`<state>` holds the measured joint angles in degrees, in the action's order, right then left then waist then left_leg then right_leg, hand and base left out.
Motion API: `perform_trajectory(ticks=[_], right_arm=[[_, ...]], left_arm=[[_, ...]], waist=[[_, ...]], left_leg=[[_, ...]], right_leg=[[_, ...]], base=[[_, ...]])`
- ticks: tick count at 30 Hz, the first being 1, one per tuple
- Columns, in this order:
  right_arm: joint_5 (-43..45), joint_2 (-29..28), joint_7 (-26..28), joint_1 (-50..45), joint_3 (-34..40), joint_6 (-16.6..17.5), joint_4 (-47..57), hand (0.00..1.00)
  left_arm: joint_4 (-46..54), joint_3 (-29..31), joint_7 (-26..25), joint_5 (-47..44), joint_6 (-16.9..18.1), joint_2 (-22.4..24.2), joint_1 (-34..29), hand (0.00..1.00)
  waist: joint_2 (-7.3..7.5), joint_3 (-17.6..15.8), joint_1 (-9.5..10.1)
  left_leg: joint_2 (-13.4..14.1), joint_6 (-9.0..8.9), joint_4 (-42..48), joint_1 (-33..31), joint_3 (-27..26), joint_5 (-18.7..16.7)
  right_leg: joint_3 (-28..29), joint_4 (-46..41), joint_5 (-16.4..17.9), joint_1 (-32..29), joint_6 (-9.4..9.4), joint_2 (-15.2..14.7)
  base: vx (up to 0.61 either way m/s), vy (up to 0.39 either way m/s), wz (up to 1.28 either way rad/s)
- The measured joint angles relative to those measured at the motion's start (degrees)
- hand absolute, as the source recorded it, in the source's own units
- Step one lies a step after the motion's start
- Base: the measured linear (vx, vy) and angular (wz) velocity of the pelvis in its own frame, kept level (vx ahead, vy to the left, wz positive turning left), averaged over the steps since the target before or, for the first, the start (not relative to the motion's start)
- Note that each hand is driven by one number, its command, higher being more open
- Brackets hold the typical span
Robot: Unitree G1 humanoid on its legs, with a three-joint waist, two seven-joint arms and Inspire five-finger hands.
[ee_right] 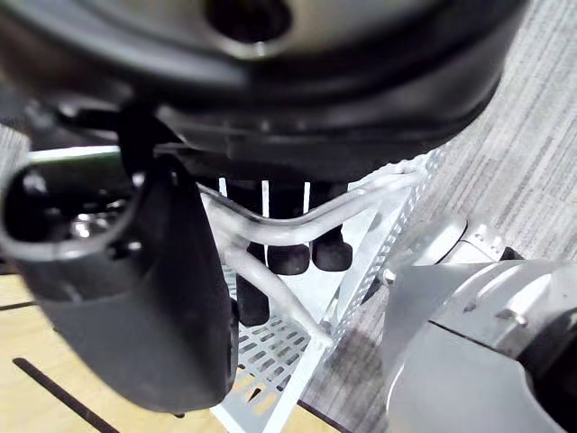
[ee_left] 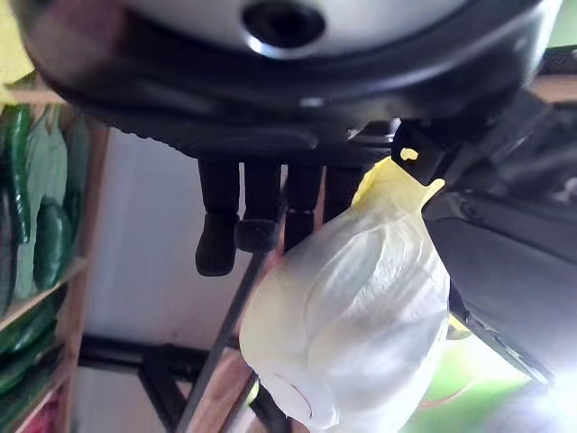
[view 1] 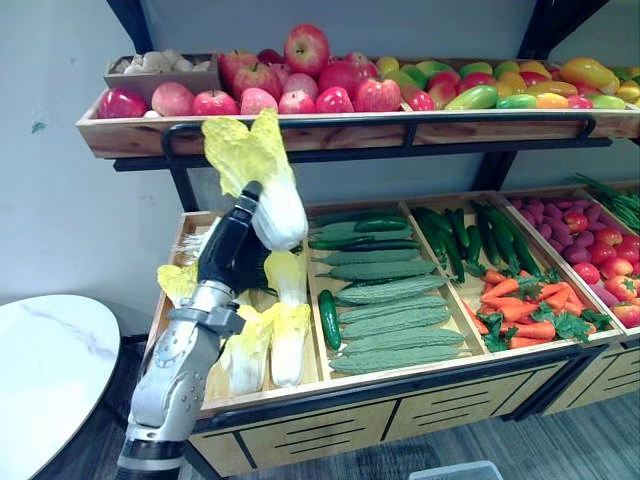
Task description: Pick vegetable in the basket
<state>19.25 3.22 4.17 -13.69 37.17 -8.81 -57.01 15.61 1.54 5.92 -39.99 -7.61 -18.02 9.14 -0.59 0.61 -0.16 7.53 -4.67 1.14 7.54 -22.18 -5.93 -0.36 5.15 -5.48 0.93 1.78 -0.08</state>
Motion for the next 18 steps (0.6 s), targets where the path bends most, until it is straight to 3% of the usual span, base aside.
perform_trajectory(ticks=[8, 12, 17, 18], right_arm=[[4.5, -0.7, -2.4, -0.2, 0.5, 0.9, 1.4, 0.0], [5.8, -0.8, -3.2, -1.6, 2.3, 2.4, 5.4, 0.0], [5.6, -0.6, -5.1, -2.7, 2.2, 2.0, 18.1, 0.0], [5.6, -0.2, -5.6, -2.7, 2.1, 0.9, 23.0, 0.0]], left_arm=[[0.0, -6.3, 2.4, -0.9, -0.7, 0.8, 0.0, 0.0], [0.0, -9.8, 3.1, -1.1, -1.7, 1.0, 1.1, 0.0], [-0.1, -12.6, 2.5, -1.1, -1.7, 3.1, 3.6, 0.0], [0.0, -12.3, 1.4, -1.1, -1.7, 3.3, 3.7, 0.0]], waist=[[0.09, 0.0, -1.01], [0.21, 0.0, -2.83], [0.16, -0.2, -4.79], [0.69, -0.4, -5.07]], left_leg=[[0.1, -0.18, -0.1, 0.5, -2.4, -0.1], [0.0, -0.26, -0.1, 0.9, -3.6, -0.3], [0.7, -0.97, 2.7, 1.2, -7.3, -1.7], [0.7, -0.04, 6.7, 0.8, -5.8, -2.5]], right_leg=[[2.3, -1.9, 0.3, -1.6, -0.02, 0.4], [3.5, -2.8, 0.5, -2.2, 0.08, 0.5], [8.5, -6.8, 1.4, -5.2, -0.09, 2.1], [11.1, -8.0, 1.5, -5.8, -0.25, 2.7]], base=[[-0.04, -0.01, -0.15], [-0.05, -0.003, -0.16], [-0.02, -0.002, -0.54], [0.0, -0.023, -0.9]])
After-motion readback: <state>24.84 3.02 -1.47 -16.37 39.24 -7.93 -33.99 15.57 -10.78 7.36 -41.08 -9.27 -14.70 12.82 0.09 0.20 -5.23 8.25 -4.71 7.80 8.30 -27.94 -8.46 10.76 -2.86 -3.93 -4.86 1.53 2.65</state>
